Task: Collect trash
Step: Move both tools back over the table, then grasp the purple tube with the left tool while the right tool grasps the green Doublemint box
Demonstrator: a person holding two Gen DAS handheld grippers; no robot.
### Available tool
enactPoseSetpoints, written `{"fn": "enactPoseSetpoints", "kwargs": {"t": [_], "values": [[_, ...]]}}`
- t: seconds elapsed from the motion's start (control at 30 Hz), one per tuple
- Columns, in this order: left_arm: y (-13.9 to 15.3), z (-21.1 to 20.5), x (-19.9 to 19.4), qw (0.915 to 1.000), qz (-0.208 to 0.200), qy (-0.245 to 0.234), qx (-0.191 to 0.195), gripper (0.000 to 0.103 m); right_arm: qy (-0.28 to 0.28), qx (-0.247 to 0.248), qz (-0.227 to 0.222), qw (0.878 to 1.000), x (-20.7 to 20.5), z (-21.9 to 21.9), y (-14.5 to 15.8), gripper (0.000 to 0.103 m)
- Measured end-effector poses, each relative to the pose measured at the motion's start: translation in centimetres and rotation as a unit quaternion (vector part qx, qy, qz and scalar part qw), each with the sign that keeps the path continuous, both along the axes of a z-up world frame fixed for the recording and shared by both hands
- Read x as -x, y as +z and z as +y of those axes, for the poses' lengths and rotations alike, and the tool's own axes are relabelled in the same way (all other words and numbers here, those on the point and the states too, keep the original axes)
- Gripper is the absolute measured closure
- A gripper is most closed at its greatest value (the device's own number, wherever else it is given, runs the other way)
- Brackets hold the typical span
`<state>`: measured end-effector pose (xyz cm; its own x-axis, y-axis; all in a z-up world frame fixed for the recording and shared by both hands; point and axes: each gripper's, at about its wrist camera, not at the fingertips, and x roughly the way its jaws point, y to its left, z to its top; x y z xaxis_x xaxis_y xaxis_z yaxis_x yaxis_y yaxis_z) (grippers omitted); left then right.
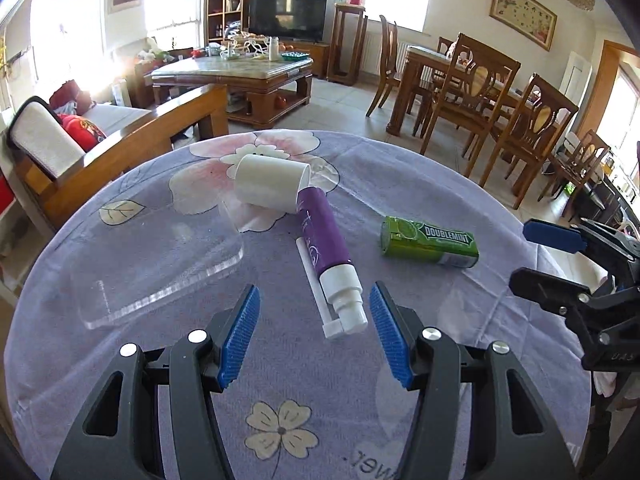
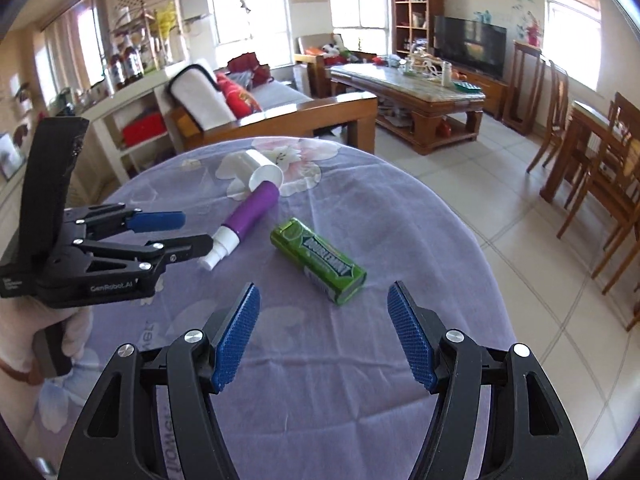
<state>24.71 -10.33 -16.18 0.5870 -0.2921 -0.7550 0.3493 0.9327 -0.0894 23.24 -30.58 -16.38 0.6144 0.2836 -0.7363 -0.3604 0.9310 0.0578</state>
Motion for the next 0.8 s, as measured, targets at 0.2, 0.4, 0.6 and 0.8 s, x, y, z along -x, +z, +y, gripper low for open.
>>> {"fn": "enactPoseSetpoints", "kwargs": {"t": [0.2,0.4,0.6,0.8], "values": [[-0.5,-0.5,-1.4,0.9998,0.011,-0.018,0.003,0.046,0.039,0.032,0.020,0.999,-4.7,3.1,-2.0,0.036],[-0.9,-1.4,-2.6,0.9995,0.019,-0.023,-0.004,0.046,0.050,0.031,0.049,0.997,-6.2,2.7,-3.8,0.049],[-1.1,-1.5,-2.9,0.9994,0.010,-0.032,-0.010,0.055,0.053,0.023,0.061,0.996,-6.4,2.1,-4.4,0.050],[-1.1,-1.2,-3.2,0.9990,0.009,-0.044,-0.002,0.074,0.051,0.022,0.069,0.996,-6.4,1.9,-4.6,0.054]]}}
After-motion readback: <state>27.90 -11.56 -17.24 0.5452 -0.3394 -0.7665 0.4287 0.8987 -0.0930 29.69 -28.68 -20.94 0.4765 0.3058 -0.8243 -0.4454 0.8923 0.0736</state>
